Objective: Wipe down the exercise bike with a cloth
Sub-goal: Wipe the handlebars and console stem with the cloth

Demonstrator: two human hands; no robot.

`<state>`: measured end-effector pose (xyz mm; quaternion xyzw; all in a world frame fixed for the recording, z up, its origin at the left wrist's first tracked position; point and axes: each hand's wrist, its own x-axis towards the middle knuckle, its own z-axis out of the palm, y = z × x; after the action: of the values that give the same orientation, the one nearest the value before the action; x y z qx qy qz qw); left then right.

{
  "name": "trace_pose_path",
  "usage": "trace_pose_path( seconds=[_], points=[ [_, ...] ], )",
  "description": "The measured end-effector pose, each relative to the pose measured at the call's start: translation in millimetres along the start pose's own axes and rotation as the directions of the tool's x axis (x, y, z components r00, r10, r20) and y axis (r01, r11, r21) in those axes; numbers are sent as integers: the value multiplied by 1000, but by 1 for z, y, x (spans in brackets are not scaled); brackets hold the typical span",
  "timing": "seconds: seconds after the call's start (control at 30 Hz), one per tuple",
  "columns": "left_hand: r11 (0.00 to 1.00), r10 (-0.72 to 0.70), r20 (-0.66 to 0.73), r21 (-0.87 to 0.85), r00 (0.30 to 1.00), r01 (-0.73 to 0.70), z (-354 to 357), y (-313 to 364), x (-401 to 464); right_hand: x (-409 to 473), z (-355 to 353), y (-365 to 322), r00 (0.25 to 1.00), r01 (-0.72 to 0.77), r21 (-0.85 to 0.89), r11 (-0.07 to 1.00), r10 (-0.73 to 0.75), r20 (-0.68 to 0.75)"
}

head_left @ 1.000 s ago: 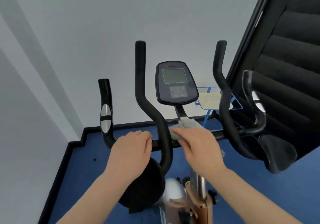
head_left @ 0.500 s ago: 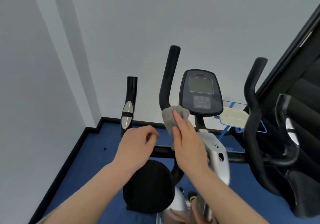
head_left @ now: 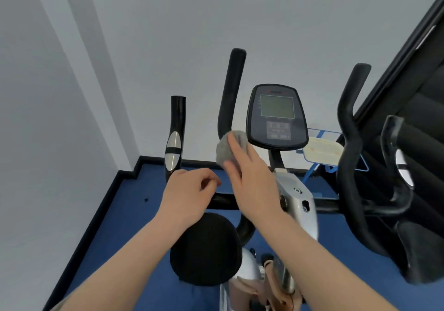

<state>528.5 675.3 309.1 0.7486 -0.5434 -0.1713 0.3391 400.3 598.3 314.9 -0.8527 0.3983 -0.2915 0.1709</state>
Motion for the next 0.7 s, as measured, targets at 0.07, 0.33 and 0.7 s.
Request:
trace_pose_path(
  seconds=[0.07,0.33,0.7],
  points=[
    [1000,15,1,6,1000,-15,0,1,-2,-20,0,4,999,40,-13,999,-40,-6],
    [999,-21,2,-49,1000,21,-1,-2,-1,14,2,-1,1000,28,-63,998,-28,-6],
    [998,-7,-5,-60,1000,7,-1,-2,-1,-5,8,5,996,12,19,1000,-10,-85]
  ],
)
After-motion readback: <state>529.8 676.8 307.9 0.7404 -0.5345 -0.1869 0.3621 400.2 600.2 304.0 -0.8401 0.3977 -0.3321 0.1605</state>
